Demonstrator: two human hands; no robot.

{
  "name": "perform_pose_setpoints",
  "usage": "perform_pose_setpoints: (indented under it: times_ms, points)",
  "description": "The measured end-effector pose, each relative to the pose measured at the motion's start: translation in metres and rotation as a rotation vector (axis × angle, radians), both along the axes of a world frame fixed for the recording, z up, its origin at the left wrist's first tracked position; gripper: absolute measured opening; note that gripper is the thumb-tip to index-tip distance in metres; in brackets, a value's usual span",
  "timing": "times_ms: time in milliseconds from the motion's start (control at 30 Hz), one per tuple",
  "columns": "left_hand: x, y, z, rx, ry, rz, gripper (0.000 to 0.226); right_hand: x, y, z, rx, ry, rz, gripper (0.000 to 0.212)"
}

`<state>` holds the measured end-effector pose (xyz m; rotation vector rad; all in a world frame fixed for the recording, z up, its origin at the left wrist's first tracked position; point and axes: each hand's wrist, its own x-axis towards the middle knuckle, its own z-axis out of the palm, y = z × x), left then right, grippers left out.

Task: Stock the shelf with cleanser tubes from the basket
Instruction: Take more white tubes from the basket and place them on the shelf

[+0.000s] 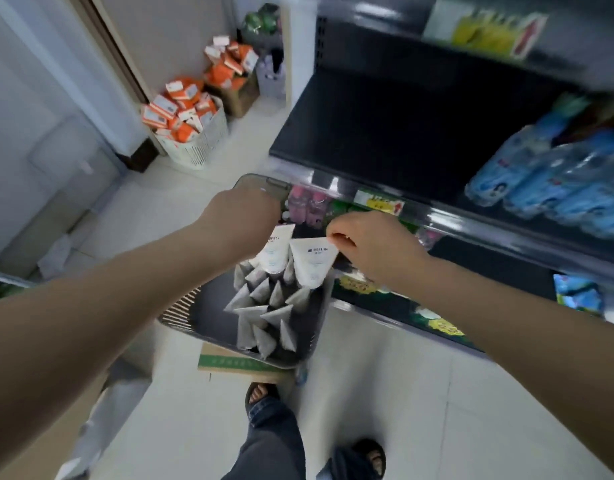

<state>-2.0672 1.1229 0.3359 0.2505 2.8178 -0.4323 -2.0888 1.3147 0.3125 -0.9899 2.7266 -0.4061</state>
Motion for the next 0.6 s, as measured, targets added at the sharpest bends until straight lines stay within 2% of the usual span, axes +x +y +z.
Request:
perform_pose_setpoints:
  times_ms: [100, 200, 367, 600]
  points:
    - [0.007, 0.054, 0.033, -0.028, 0.035, -0.051, 0.020, 0.015, 0.051, 0.028, -0.026, 0.045, -0.075, 0.022]
    - [0.016, 0.116, 0.063, -0.023, 0.083, -0.107, 0.036, 0.034, 0.108, 0.062, -0.054, 0.098, -0.135, 0.022]
    - [0.026, 0.205, 0.109, -0.092, 0.164, -0.234, 0.021, 0.069, 0.194, 0.111, -0.108, 0.131, -0.249, 0.021]
    - [0.033, 0.300, 0.171, -0.026, 0.241, -0.403, 0.032, 0.111, 0.291, 0.175, -0.151, 0.230, -0.400, 0.018]
